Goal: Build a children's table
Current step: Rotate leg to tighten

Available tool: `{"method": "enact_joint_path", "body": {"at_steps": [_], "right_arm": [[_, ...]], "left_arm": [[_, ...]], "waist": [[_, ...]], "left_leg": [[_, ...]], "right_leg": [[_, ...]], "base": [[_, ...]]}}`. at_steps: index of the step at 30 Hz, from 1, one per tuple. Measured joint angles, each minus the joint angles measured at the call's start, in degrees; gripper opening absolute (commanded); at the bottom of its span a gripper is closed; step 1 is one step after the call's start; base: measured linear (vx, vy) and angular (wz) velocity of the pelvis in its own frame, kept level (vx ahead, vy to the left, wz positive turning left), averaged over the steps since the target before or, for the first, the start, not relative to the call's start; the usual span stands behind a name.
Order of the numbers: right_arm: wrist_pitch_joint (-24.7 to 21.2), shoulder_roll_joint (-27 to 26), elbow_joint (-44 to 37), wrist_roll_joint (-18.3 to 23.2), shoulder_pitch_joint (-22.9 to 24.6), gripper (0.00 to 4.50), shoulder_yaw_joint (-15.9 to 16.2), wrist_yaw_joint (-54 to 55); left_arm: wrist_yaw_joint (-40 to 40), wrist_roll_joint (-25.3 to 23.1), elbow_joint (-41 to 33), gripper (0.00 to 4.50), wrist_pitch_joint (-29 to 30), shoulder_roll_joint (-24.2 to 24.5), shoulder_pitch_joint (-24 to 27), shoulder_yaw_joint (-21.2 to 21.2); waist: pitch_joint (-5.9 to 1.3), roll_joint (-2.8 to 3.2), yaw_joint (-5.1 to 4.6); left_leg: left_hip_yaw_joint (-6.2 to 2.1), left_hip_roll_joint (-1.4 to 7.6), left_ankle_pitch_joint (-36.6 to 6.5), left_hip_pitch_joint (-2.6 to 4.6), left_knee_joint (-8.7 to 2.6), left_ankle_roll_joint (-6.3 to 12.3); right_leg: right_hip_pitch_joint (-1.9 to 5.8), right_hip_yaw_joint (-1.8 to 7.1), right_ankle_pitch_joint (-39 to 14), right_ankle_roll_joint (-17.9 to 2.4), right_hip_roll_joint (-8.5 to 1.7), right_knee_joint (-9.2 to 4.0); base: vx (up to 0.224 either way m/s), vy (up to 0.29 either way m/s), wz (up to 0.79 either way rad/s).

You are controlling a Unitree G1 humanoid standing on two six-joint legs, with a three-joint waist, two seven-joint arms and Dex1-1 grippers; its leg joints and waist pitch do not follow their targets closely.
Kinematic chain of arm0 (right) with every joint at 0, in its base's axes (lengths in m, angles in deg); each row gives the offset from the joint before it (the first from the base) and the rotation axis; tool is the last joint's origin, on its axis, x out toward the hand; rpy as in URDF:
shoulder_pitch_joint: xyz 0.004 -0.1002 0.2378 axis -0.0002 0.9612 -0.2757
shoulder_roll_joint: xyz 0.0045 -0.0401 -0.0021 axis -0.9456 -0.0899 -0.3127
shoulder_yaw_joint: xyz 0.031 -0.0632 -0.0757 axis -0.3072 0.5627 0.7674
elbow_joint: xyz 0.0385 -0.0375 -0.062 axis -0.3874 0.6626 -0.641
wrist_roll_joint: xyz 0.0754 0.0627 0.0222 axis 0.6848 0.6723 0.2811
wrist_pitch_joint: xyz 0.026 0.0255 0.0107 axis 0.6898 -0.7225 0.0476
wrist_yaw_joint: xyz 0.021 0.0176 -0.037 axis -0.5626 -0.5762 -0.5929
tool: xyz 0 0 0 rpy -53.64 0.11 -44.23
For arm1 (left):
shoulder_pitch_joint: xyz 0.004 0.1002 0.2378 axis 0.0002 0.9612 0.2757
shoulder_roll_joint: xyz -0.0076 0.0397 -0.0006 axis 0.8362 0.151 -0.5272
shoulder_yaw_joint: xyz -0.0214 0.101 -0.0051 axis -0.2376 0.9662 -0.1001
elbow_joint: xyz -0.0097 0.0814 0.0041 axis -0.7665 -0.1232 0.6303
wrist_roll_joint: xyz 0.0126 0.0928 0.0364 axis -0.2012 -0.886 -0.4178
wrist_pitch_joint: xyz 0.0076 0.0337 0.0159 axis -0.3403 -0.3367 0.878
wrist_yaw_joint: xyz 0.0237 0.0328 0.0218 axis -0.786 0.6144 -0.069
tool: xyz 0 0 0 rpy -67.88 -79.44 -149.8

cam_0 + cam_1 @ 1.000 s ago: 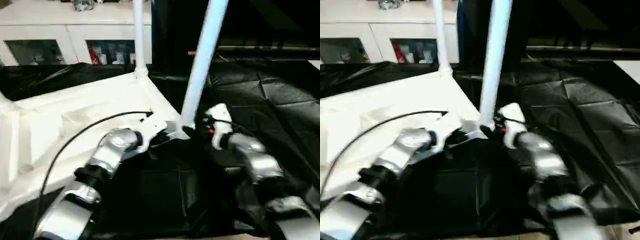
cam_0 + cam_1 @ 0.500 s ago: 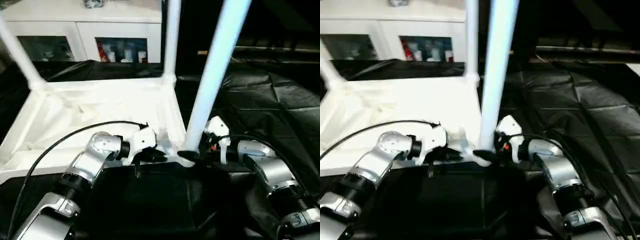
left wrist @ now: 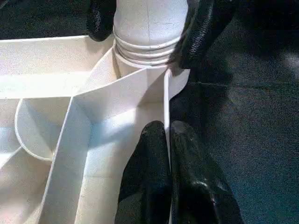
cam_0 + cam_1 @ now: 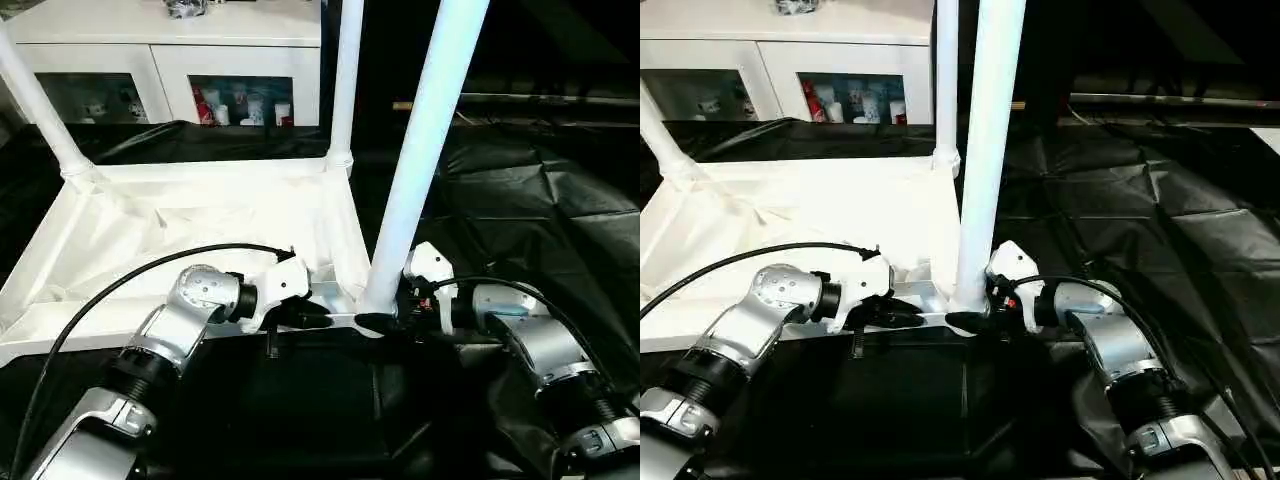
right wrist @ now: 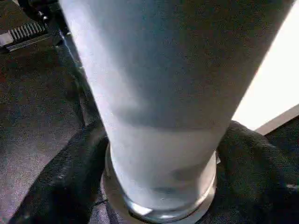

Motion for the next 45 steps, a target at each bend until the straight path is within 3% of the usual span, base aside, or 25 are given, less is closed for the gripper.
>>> {"method": "enact_joint_path", "body": {"at_steps": [6, 14, 22, 26, 33, 36, 41, 45], "right_arm": [[-0.01, -0.59, 0.34, 0.04, -0.04, 2.85, -0.07, -0.33], [0.27, -2.55, 1.84, 0.01, -0.04, 2.73, -1.16, 1.54], [-0.23, -14.21, 15.11, -1.31, -6.76, 2.72, -9.13, 32.41], [0.22, -18.40, 21.40, -3.43, -11.45, 2.72, -10.66, 46.89], [3.28, -19.10, 25.31, -4.31, -13.18, 2.72, -11.69, 49.05], [4.83, -19.29, 26.58, -4.16, -13.44, 3.42, -12.42, 48.64], [6.90, -18.56, 27.58, -4.06, -13.75, 3.83, -12.62, 46.19], [7.46, -14.66, 23.45, -2.80, -12.72, 4.17, -12.10, 35.99]], "left_arm": [[0.01, 0.06, -0.44, 0.00, 0.44, 0.23, 0.24, -0.12], [-0.60, 0.11, -0.60, 0.00, 1.34, 0.06, 0.50, -0.63], [-21.41, -4.86, 8.54, 0.00, 6.84, -9.69, -5.45, -2.19], [-30.75, -6.76, 12.17, 0.00, 9.36, -15.25, -8.03, -2.36], [-33.35, -7.68, 13.00, 0.00, 9.41, -16.52, -8.60, -2.24], [-33.35, -7.80, 13.43, 0.00, 8.75, -16.13, -8.75, -2.24], [-32.27, -7.73, 13.68, 0.00, 7.21, -15.13, -8.73, -2.19], [-29.50, -7.26, 13.61, 0.00, 4.84, -12.69, -8.37, -2.22]], "waist": [[0.00, -0.01, -0.04], [-0.02, -0.06, -0.34], [-0.03, -0.14, -2.05], [-0.02, -0.11, -2.43], [-0.06, -0.08, -2.26], [-0.06, -0.08, -2.15], [-0.03, -0.05, -2.18], [-0.02, -0.07, -2.00]], "left_leg": [[0.00, 0.00, 0.00, 0.01, 0.01, 0.00], [-0.01, 0.02, 0.00, 0.08, 0.06, -0.01], [-0.25, -0.06, 0.00, 0.25, 0.43, -0.02], [-0.41, -0.14, 0.00, 0.20, 0.42, -0.02], [-0.47, -0.13, 0.00, 0.08, 0.37, -0.01], [-0.47, -0.13, 0.00, 0.09, 0.33, -0.01], [-0.47, -0.13, 0.00, 0.05, 0.21, -0.01], [-0.47, -0.11, 0.00, 0.03, 0.05, -0.01]], "right_leg": [[0.00, 0.00, 0.00, 0.00, 0.00, 0.02], [0.00, 0.01, 0.00, 0.00, 0.02, 0.17], [0.13, 0.03, -0.14, 0.24, 0.00, 0.38], [0.12, -0.06, -0.14, 0.25, 0.00, 0.30], [0.18, -0.10, -0.12, 0.25, 0.00, 0.11], [0.17, -0.10, -0.11, 0.25, 0.00, 0.11], [0.09, -0.12, -0.09, 0.24, 0.01, 0.13], [0.03, -0.16, 0.00, 0.20, 0.04, 0.17]], "base": [[0.000, 0.000, 0.00], [0.000, 0.000, 0.00], [-0.006, 0.000, 0.00], [0.000, 0.000, 0.00], [0.000, 0.000, 0.00], [0.000, 0.000, 0.00], [0.000, 0.000, 0.00], [0.000, 0.000, 0.00]]}}
